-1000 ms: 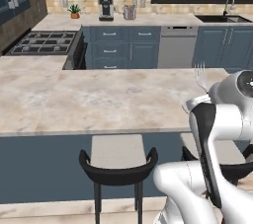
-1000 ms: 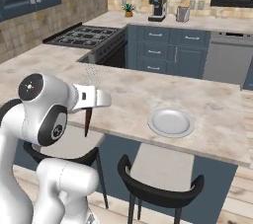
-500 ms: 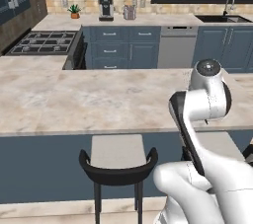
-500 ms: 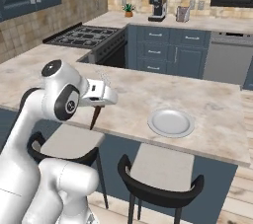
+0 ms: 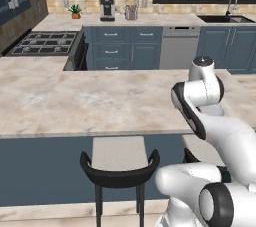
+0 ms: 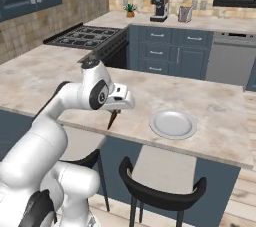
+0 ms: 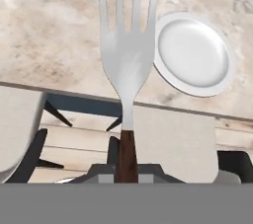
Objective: Take the fork and place it on the left side of the plate. Then take the spoon and place it on the right side of the plate. Make sure they're directly next to the plate.
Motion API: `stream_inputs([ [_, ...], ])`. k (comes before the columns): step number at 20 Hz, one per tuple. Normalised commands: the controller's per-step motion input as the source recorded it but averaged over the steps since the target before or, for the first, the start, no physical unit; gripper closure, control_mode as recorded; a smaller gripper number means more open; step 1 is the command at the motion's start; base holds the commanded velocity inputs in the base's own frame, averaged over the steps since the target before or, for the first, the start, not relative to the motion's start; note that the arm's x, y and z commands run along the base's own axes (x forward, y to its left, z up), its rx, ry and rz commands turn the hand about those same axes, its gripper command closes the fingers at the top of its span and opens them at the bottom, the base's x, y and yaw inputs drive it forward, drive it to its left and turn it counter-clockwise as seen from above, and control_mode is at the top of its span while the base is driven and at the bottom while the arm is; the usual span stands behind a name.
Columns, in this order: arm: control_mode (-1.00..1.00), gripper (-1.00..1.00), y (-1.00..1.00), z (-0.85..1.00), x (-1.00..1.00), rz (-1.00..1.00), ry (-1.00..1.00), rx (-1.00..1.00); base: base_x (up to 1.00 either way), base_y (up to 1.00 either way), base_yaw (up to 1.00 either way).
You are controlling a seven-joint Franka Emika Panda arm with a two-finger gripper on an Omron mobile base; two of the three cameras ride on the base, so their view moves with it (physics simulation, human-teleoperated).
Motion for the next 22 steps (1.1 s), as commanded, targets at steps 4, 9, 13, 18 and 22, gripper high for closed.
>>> stream_inputs([
  [4, -1.00, 1.00, -0.33, -0.54, 0.52, 0.01, 0.03, 0.07, 0.00, 0.00, 0.00],
  [9, -1.00, 1.00, -0.06, -0.52, 0.36, 0.00, -0.01, 0.01, 0.00, 0.00, 0.00],
  [13, -1.00, 1.00, 0.00, -0.49, 0.23, 0.00, -0.08, 0.00, 0.00, 0.00, 0.00],
  [18, -1.00, 1.00, 0.00, -0.42, 0.28, -0.06, -0.06, 0.00, 0.00, 0.00, 0.00],
  [22, -1.00, 1.00, 0.00, -0.26, 0.54, -0.11, 0.00, 0.00, 0.00, 0.00, 0.00],
])
